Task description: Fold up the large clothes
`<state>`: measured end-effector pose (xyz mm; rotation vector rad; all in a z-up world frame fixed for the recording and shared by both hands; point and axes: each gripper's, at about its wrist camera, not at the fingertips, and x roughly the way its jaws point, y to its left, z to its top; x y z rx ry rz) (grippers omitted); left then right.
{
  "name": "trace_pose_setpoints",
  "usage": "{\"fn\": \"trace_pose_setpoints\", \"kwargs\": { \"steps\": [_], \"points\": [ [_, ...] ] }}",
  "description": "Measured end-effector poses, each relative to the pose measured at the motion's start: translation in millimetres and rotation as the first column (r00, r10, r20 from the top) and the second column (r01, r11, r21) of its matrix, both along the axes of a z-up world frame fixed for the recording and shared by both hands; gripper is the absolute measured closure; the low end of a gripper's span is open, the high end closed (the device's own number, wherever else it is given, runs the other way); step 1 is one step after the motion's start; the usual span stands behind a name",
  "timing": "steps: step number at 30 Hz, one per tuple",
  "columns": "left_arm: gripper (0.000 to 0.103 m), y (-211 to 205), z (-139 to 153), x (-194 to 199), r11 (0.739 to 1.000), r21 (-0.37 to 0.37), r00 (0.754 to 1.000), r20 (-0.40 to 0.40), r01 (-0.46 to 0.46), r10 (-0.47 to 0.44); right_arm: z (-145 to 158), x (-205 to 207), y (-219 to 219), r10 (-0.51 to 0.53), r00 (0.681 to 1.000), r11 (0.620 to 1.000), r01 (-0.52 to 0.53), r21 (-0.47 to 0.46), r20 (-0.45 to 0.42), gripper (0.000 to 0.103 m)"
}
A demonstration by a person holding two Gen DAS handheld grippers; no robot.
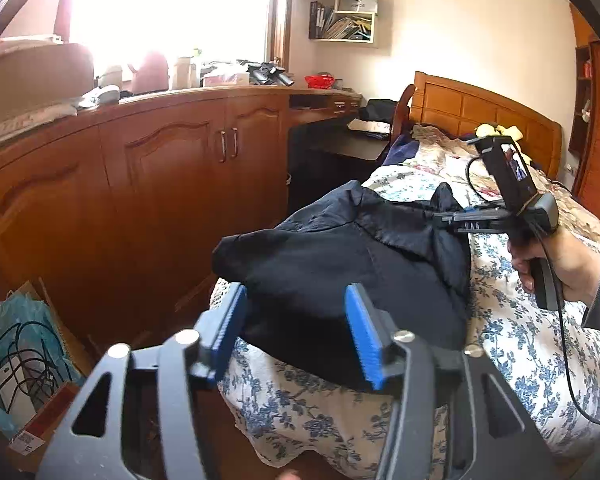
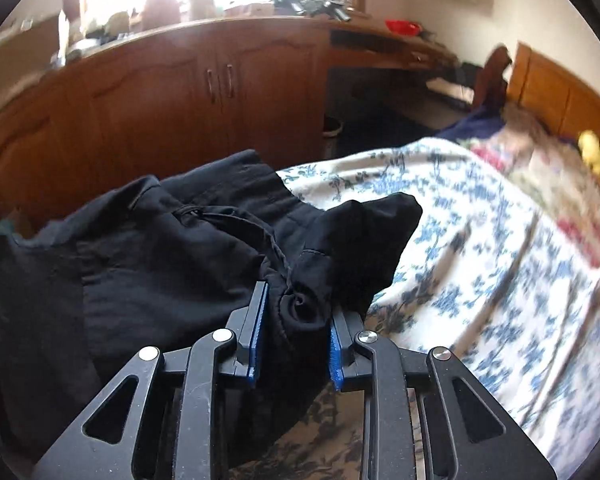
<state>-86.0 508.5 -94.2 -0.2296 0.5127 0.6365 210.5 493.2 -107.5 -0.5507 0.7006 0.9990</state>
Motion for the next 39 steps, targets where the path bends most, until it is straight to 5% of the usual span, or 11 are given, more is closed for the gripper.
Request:
{"fn": "trace_pose_setpoints", "kwargs": {
  "steps": [5, 8, 16, 27, 39],
  "points": [
    [0.050, -19.0, 11.5, 5.6, 0.999, 0.051, 1.000, 0.003, -0.009, 0.009, 2.2, -8.8, -35.4, -0.020, 1.000, 1.000, 0.020, -0.003, 0.019, 0.067],
    [0.050, -36.1, 19.4, 11.5, 0.997, 0.074, 1.000, 0.011, 0.000, -0.001, 18.0, -16.8, -64.3, -0.011, 1.000, 0.999, 0.011, 0.037, 0.007, 0.046],
    [0.050, -82.2, 41.5, 35.8, 0.996, 0.043, 0.996, 0.028, 0.081, -0.082, 76.6, -55.1, -145.0, -0.008, 0.997, 0.992, -0.001, 0.125, 0.075, 0.026],
    [0.049, -172.1, 60.0, 90.3, 0.968, 0.044, 0.969, 0.003, 0.248, -0.248, 105.4, -73.6, -270.9, -0.084, 0.995, 0.976, 0.070, 0.207, 0.058, 0.025],
    [0.049, -281.9, 37.5, 138.6, 0.911, -0.018, 0.911, -0.016, 0.412, -0.412, 95.5, -83.1, -432.6, -0.287, 0.958, 0.935, 0.273, 0.227, 0.030, 0.025]
  ]
}}
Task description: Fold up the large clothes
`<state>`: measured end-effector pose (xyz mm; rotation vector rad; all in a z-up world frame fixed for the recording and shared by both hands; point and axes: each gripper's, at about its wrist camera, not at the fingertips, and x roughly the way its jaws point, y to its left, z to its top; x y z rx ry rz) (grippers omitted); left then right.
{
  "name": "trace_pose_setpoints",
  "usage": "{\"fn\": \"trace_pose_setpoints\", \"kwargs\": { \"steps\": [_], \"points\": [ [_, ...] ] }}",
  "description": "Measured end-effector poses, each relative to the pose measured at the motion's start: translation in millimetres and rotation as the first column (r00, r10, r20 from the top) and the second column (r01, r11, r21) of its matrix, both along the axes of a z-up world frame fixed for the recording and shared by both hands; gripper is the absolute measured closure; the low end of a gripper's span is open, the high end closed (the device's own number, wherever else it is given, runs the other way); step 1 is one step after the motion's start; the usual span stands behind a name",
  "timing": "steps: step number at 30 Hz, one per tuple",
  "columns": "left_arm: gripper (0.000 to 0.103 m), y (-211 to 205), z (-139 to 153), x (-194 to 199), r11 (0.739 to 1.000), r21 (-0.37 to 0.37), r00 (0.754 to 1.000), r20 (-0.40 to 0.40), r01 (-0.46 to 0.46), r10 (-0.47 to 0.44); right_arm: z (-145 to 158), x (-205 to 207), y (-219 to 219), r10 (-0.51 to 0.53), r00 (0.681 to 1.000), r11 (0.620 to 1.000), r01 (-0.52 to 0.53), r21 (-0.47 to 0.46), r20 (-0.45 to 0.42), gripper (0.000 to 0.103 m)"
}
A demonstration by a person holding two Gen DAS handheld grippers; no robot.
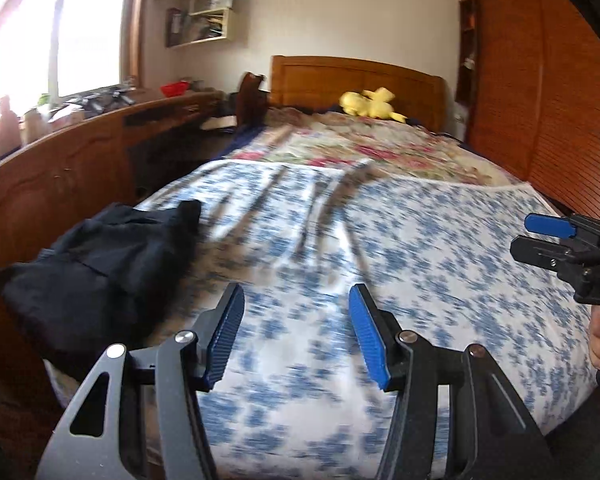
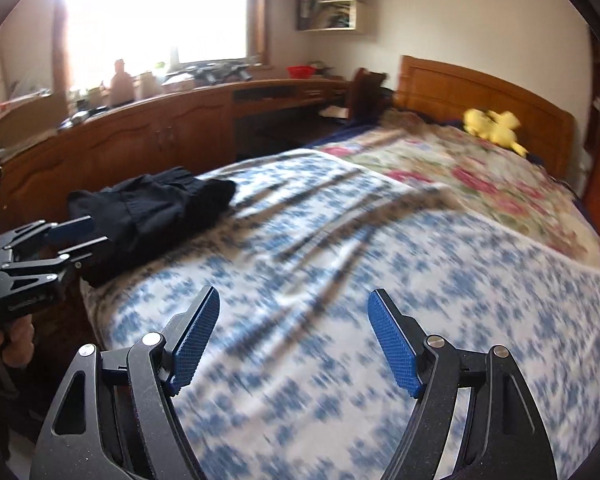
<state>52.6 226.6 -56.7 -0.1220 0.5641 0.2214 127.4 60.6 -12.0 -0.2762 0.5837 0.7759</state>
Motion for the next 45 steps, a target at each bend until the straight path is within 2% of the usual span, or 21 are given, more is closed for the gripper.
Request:
{"fn": "trace_pose_setpoints", "kwargs": {
  "steps": [9, 15, 22, 30, 45],
  "points": [
    [0.049, -82.2, -7.0, 11.0, 0.993, -0.032, 0.993, -0.009, 0.114, -0.115, -8.2, -19.3, -111.5, -0.185, 0.983, 0.982, 0.185, 0.043, -0.024, 0.025],
    [0.049, -129.7, 20.2, 1.2, 0.985, -0.005, 0.985, 0.032, 0.170, -0.170, 12.0, -48.2, -170.0, -0.285, 0.958, 0.956, 0.281, 0.088, 0.035, 0.025],
    [0.049, -160.0, 58.0, -21.8, 0.980, 0.028, 0.974, 0.109, 0.196, -0.198, 47.7, -83.9, -224.3, -0.377, 0.919, 0.918, 0.355, 0.180, 0.112, 0.025],
    [0.049, -181.0, 76.5, -31.9, 0.970, 0.047, 0.959, 0.144, 0.240, -0.245, 61.3, -105.7, -251.1, -0.431, 0.890, 0.891, 0.394, 0.225, 0.148, 0.025],
    [0.049, -189.2, 81.3, -35.9, 0.967, 0.050, 0.955, 0.152, 0.251, -0.255, 58.1, -107.2, -252.9, -0.439, 0.888, 0.885, 0.401, 0.236, 0.138, 0.025]
  ]
}}
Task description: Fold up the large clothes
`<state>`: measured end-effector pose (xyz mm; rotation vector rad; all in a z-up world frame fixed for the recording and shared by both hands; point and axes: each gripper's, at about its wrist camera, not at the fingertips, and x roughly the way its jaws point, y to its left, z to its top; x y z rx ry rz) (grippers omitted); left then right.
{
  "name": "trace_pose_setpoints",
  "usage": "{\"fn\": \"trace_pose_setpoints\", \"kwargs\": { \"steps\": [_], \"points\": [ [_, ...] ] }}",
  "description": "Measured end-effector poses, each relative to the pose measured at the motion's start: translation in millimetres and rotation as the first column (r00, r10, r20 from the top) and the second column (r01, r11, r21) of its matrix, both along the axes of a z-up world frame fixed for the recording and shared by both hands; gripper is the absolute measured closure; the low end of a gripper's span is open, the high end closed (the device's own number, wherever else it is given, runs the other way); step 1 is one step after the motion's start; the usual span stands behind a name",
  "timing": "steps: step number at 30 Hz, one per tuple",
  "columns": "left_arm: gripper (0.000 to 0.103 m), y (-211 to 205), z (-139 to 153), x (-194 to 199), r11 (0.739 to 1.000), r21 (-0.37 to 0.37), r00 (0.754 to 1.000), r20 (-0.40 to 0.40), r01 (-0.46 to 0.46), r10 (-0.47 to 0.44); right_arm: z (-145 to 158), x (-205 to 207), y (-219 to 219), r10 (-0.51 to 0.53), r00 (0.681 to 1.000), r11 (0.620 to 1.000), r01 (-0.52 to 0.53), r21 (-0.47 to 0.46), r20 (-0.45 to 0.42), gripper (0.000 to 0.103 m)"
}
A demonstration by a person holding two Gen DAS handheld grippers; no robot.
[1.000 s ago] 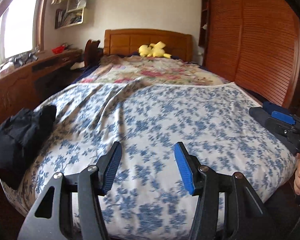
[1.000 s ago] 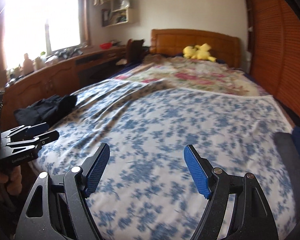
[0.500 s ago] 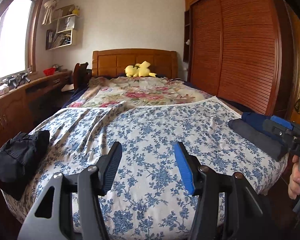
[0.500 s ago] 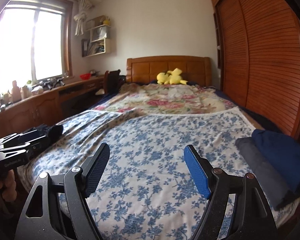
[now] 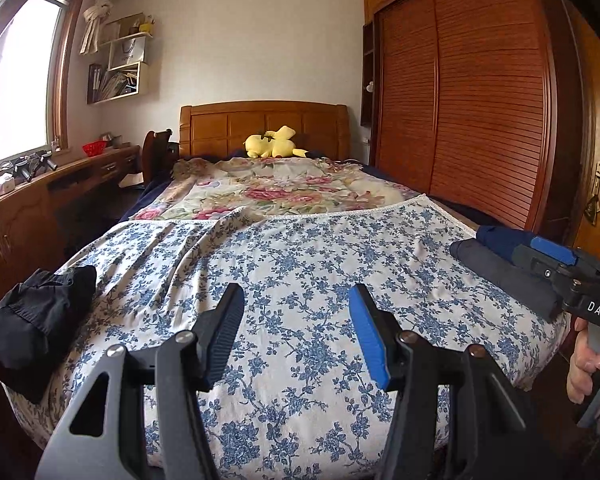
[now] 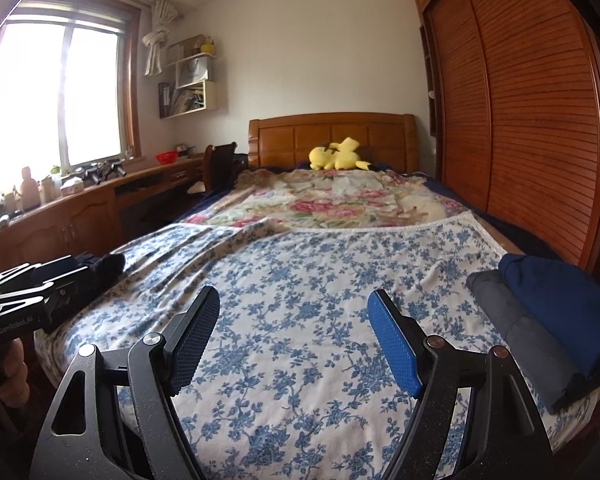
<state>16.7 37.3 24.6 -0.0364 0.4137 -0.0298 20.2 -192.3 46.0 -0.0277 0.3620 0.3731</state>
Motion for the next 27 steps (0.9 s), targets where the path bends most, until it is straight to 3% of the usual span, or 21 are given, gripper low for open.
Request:
{"fn": "trace_pose_setpoints", "kwargs": {
  "steps": [27],
  "points": [
    [0.049, -5.6, 6.2, -3.3, 1.000, 0.003, 1.000, 0.012, -0.003, 0.003, -3.7, -1.1, -3.0, -0.011, 1.000, 1.000, 0.011, -0.006, 0.003, 0.025]
  ]
}}
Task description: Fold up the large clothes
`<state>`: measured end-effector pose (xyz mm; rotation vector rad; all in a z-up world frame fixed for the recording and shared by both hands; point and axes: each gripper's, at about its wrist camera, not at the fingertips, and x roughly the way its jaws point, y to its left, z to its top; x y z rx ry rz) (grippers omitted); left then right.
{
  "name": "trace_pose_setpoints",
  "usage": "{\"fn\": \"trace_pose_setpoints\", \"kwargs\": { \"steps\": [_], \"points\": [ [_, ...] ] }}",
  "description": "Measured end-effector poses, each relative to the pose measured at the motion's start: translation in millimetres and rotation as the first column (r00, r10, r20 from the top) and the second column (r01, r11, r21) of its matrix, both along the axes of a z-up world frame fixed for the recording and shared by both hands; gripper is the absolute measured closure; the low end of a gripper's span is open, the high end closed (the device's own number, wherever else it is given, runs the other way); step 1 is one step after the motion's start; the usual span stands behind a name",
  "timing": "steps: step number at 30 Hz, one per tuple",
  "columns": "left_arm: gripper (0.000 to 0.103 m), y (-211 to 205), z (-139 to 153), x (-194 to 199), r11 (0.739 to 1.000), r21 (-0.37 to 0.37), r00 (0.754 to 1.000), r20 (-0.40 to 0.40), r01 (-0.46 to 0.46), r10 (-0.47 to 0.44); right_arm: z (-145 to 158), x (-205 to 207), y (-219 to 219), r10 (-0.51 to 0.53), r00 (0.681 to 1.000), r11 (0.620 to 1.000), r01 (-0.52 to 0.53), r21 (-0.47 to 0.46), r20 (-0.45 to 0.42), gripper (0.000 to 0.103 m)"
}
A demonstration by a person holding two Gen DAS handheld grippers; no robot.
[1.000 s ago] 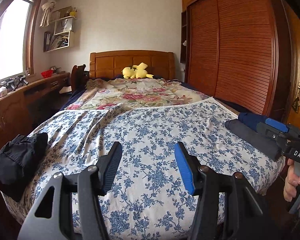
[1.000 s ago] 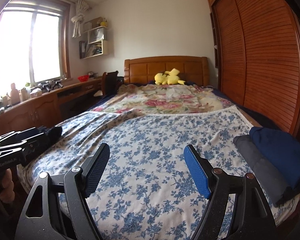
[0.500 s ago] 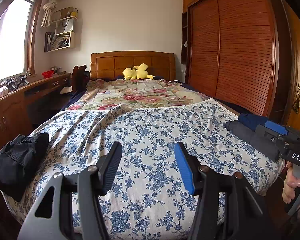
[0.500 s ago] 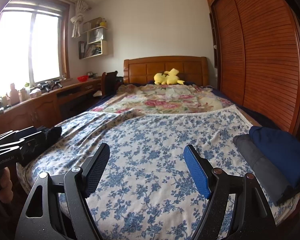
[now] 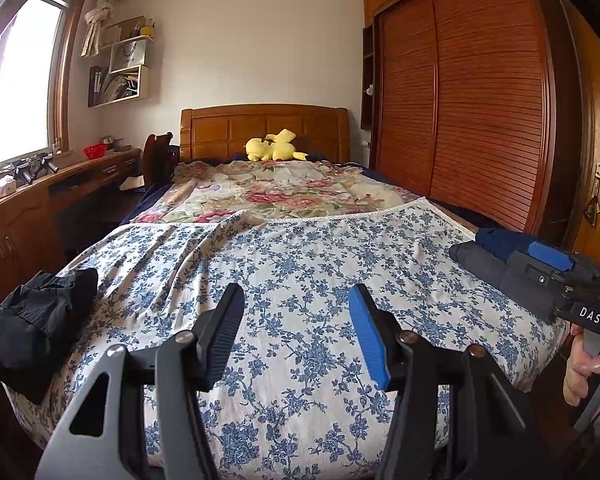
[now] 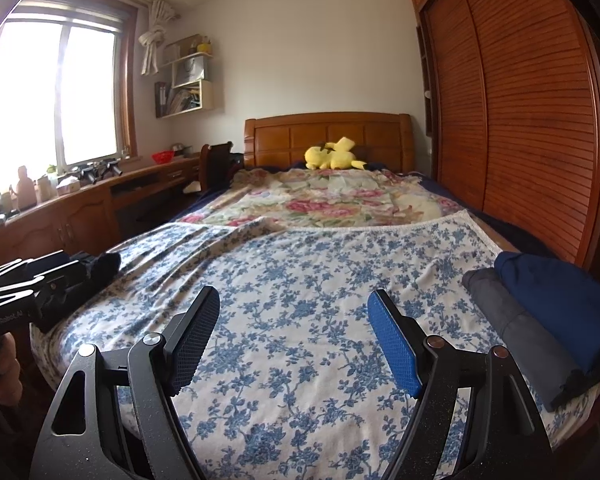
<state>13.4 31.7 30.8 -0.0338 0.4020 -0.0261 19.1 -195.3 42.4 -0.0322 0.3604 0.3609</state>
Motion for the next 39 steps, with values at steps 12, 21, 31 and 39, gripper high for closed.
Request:
{"fn": "trace_pose_setpoints", "kwargs": {
  "steps": [12, 21, 31, 39],
  "points": [
    [0.049, -1.7, 1.0, -1.8, 1.000, 0.005, 1.000, 0.005, -0.003, 0.003, 0.4, -0.6, 0.0, -0.002, 1.000, 1.000, 0.002, 0.000, 0.002, 0.025],
    [0.049, -1.8, 1.0, -1.9, 1.000, 0.005, 1.000, 0.006, -0.005, 0.005, 0.3, -0.5, -0.3, 0.000, 1.000, 1.000, 0.000, 0.000, 0.002, 0.025],
    [0.049, -0.9, 0.9, -2.0, 1.000, 0.005, 1.000, 0.005, -0.004, 0.004, 0.8, -0.8, -0.5, 0.000, 1.000, 1.000, 0.000, 0.001, 0.002, 0.025],
    [0.049, -0.8, 0.9, -2.1, 1.000, 0.006, 1.000, 0.005, -0.005, 0.005, 0.5, -0.7, -0.4, -0.001, 1.000, 1.000, 0.001, 0.002, 0.003, 0.025]
  ]
}}
